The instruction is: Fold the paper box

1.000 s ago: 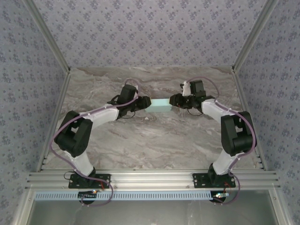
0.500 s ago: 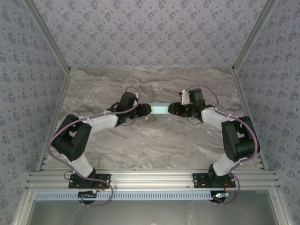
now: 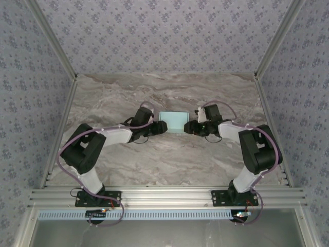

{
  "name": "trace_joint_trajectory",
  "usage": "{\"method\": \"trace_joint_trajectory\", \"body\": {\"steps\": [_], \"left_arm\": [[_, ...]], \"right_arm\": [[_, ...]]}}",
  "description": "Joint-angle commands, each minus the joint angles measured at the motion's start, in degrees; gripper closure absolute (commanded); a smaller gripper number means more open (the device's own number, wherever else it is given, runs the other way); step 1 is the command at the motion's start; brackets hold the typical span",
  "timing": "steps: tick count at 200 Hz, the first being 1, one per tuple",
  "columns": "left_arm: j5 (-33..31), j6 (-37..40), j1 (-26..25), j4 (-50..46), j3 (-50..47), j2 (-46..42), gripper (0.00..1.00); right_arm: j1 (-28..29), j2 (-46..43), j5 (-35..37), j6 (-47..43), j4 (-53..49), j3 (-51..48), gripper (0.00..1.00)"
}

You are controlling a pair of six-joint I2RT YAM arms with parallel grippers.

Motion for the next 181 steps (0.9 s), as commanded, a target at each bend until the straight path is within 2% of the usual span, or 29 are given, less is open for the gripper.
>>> {"method": "trace_joint_trajectory", "body": {"steps": [1, 25, 45, 63, 89, 119, 143, 159, 181], "left_arm": [[-1.69, 1.54, -0.1, -1.66, -0.23, -1.81, 0.33], [-3.23, 4.11, 0.61, -3.08, -0.71, -5.56, 0.3], [-5.11, 7.01, 1.57, -4.36, -1.4, -9.84, 0.29], [-9.18, 10.61, 2.4, -5.75, -2.55, -14.97, 0.27], [-18.38, 16.72, 2.94, -7.75, -5.11, -23.68, 0.25], [-28.55, 22.6, 3.52, -6.4, -10.41, -34.99, 0.21], [-32.88, 24.18, 5.36, -1.87, -15.36, -41.88, 0.07], [-34.36, 24.24, 7.02, -0.34, -17.12, -44.57, 0.02], [-36.65, 24.88, 9.37, -1.12, -17.63, -46.9, 0.01]], "right_arm": [[-0.68, -0.75, 1.9, -2.41, -3.4, 1.13, 0.48], [-0.68, -5.53, 5.29, -5.01, -7.14, 2.55, 0.46], [-0.12, -11.14, 10.79, -7.87, -10.95, 3.89, 0.45], [1.18, -17.09, 17.73, -11.5, -14.58, 5.44, 0.43], [2.55, -25.33, 28.7, -15.72, -16.57, 6.31, 0.4], [2.75, -33.19, 39.98, -19.2, -14.0, 5.15, 0.18], [2.23, -36.49, 44.24, -20.71, -10.16, 2.37, 0.02], [1.57, -36.47, 46.39, -20.48, -8.16, 1.0, 0.01], [0.82, -35.28, 48.73, -18.87, -6.33, 0.03, 0.01]]}}
